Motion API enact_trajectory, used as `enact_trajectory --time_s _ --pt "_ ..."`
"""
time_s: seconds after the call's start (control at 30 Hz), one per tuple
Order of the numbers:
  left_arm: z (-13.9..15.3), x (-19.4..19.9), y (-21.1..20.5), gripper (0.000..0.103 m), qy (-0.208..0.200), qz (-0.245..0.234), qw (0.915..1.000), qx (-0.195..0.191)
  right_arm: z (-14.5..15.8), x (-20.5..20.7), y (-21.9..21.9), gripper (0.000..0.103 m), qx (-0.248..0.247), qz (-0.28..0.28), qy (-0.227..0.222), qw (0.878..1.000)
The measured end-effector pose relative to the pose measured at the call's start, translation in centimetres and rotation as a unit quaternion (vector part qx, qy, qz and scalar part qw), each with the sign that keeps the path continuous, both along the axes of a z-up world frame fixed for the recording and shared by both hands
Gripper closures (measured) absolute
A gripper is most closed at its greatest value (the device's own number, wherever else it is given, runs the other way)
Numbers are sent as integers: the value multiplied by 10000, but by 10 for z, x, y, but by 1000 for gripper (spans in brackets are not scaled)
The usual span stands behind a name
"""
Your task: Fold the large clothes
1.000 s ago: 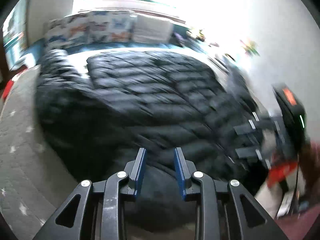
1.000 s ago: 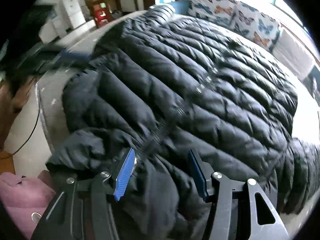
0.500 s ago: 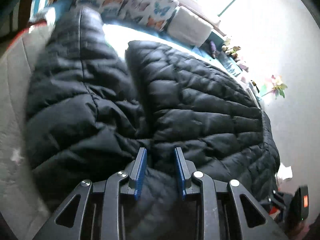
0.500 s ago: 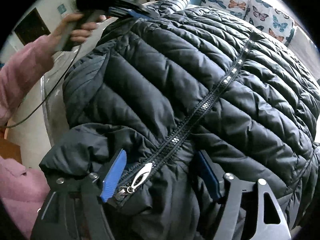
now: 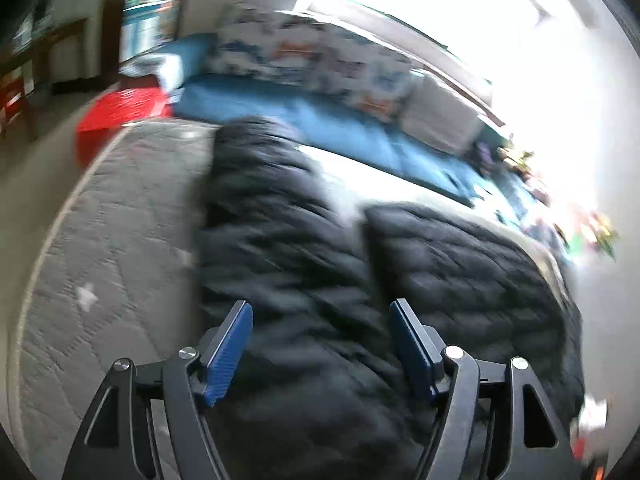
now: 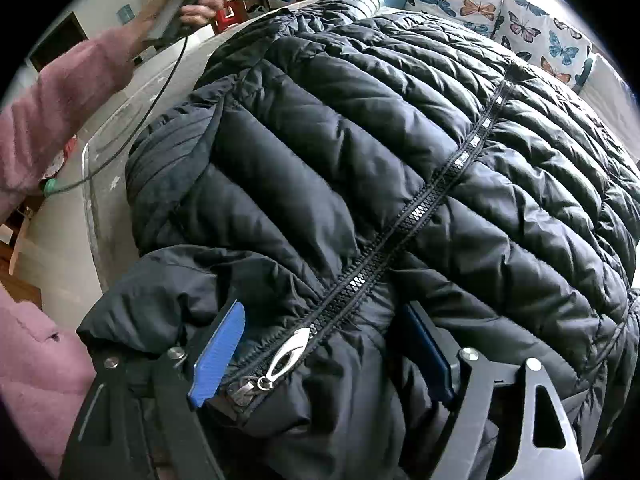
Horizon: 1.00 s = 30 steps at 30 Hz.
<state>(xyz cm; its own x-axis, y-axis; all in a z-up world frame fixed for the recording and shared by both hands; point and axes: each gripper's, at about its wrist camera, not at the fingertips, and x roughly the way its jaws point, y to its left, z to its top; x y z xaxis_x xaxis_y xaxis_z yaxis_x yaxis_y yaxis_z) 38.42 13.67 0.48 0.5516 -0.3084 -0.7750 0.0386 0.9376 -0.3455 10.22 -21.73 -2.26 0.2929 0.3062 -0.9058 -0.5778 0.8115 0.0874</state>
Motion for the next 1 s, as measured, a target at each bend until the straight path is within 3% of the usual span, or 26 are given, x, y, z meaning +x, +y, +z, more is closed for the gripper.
enact_trajectory --time_s 0.13,0.23,0.33,0.4,0.5,0.63,0.67,0.77,0.9,1.0 --pt "-30 31 34 28 527 560 9968 -230 0 1 0 14 19 -17 40 10000" --pt "-49 46 54 28 709 786 9916 -741 0 2 0 14 8 7 67 10000" --pt "-59 54 65 28 604 779 9844 -1457 -1 3 0 12 28 17 96 9999" --pt "-60 59 66 29 505 642 9833 -1628 -1 3 0 11 28 17 95 9999" --pt "-58 71 58 33 371 438 9876 -1458 -1 3 0 10 39 16 91 9999" --pt "-61 79 49 85 297 529 9901 -1266 -2 3 1 9 51 -5 88 9999" --pt "-60 80 49 89 299 634 9897 -1245 -2 3 1 9 45 -13 84 10000" --pt "-41 66 57 93 35 1023 9881 -1149 -2 4 1 9 13 -38 59 10000" --pt "16 35 74 93 -696 1405 9842 -828 -3 2 2 9 -8 -57 -35 10000" --pt "46 11 86 93 -1045 1373 9824 -719 -4 0 3 8 -7 -73 -85 9999"
